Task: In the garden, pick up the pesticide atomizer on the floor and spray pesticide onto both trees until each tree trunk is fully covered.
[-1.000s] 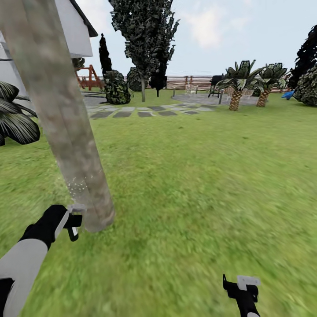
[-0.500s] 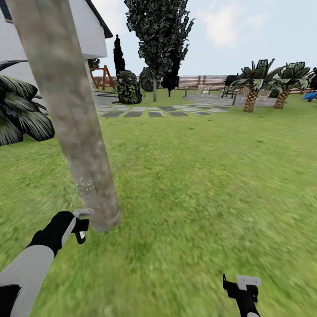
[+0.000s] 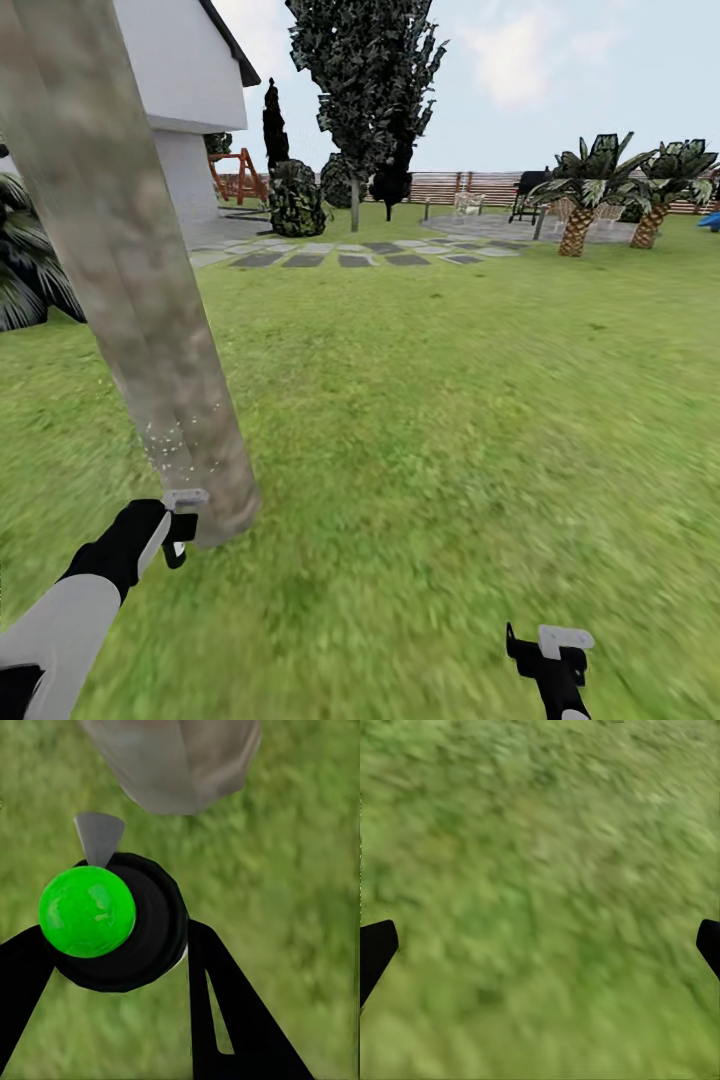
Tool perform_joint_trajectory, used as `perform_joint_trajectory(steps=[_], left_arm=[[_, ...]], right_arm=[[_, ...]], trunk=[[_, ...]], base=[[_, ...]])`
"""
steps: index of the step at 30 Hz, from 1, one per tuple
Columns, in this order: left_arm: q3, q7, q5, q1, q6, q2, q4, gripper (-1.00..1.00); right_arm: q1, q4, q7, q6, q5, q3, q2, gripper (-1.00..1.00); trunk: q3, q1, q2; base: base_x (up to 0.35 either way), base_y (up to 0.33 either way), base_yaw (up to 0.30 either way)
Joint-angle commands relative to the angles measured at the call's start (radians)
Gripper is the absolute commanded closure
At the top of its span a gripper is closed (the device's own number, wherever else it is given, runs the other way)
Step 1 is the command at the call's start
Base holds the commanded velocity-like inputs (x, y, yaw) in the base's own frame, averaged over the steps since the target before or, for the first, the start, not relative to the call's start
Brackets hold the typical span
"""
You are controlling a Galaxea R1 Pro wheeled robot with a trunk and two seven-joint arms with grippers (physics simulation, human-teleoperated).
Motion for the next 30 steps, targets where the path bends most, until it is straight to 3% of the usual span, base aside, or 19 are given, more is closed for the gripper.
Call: perform_joint_trajectory(steps=[1,6,11,22,27,30], left_arm=[[0.003,0.000,-0.002,-0.001,0.006,-0.001,-0.001,1.00],[0.003,-0.001,0.000,-0.001,0.006,-0.007,-0.002,1.00],[0.002,-0.001,-0.002,-0.001,0.005,-0.041,-0.003,1.00],[0.004,-0.003,0.001,-0.001,0.006,-0.045,-0.003,1.00],[0.006,-0.076,0.001,-0.001,0.005,-0.044,-0.003,1.00],[0.006,-0.080,-0.002,-0.001,0.003,-0.042,-0.003,1.00]], right_arm=[[0.000,0.000,-0.002,-0.002,-0.008,0.008,0.000,-1.00],[0.000,0.001,-0.002,-0.002,-0.007,0.008,0.000,-1.00],[0.000,0.002,-0.002,-0.002,-0.007,0.008,0.001,-1.00],[0.000,0.001,-0.002,-0.002,-0.007,0.009,0.002,-1.00],[0.000,0.000,-0.002,-0.002,-0.008,0.009,0.002,-1.00],[0.000,0.000,-0.002,-0.002,-0.008,0.009,0.002,-1.00]], trunk=[[-0.001,0.000,0.000],[-0.001,0.000,0.000],[-0.001,0.000,0.000],[-0.001,0.000,0.000],[-0.001,0.000,0.000],[-0.001,0.000,0.000]], base=[[0.252,-0.173,0.246],[0.208,-0.206,0.271],[0.080,-0.263,0.276],[0.001,-0.278,0.271],[0.003,-0.278,0.231],[0.076,-0.278,0.204]])
